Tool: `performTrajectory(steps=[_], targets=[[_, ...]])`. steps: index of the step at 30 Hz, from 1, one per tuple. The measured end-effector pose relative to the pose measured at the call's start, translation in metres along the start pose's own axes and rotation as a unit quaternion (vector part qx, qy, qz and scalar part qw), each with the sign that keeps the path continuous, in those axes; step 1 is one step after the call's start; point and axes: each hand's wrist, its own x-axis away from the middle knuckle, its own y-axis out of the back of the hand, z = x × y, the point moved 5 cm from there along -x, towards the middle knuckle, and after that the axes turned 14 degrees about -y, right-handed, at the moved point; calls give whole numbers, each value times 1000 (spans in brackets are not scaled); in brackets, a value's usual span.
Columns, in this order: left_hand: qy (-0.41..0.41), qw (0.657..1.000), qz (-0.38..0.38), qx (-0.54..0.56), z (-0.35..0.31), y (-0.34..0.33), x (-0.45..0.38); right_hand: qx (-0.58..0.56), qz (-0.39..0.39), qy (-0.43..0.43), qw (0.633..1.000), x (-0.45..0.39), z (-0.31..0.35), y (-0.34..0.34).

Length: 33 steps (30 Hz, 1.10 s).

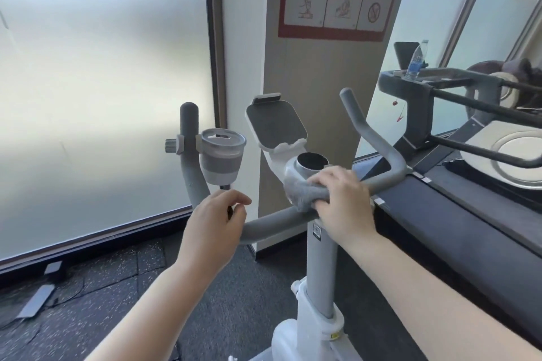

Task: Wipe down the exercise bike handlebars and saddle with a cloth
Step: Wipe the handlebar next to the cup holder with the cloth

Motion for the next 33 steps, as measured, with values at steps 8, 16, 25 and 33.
performTrajectory(steps=[8, 16, 25, 33], targets=[[-80, 996, 35, -14, 14, 17, -6, 16, 8, -14, 1000, 40, 11, -31], [-144, 989, 37, -22, 36, 21, 24, -24, -18, -120, 992, 40, 19, -39], [-145, 988, 52, -25, 43, 35, 8, 50, 14, -77, 996, 32, 10, -31], [-161, 985, 54, -23, 46, 22, 7, -83, 162, -22, 983, 62, 12, -33]])
